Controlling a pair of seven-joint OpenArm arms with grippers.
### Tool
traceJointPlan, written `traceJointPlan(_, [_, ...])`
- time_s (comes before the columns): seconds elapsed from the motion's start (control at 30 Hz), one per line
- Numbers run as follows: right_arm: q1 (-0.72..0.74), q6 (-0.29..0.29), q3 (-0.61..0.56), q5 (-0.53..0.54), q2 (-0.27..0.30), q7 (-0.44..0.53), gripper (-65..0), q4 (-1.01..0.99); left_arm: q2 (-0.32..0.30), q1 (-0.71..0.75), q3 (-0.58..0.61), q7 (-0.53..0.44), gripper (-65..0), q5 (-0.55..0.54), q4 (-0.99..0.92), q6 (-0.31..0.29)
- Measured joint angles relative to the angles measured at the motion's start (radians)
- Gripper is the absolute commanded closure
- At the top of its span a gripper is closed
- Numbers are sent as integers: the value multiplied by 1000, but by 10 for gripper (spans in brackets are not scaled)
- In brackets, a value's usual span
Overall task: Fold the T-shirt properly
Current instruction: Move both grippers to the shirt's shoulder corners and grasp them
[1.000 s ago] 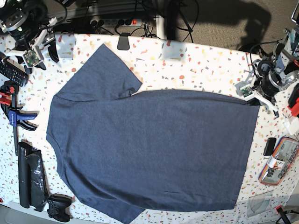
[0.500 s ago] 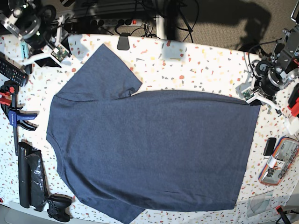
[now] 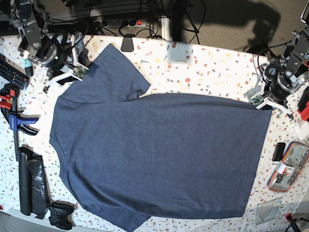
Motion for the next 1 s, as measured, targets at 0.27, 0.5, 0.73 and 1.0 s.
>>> traceJointPlan(0.27, [180,-2,-150,-32,3,13,-237,-120,0,0,0,5,0,-17,0,0])
traceJointPlan(0.5, [233,0,-196,-26,3,-17,0,-134,0,0,0,4,0,-17,0,0])
traceJointPlan(0.73, [256,-17,-201,-2,-5,-116,0,-120,0,0,0,18,0,-46,1,2])
traceJointPlan(1.0, [118,-58,-58,117,75,-207,0,50,-35,64,-6,219,0,-173,169,-9])
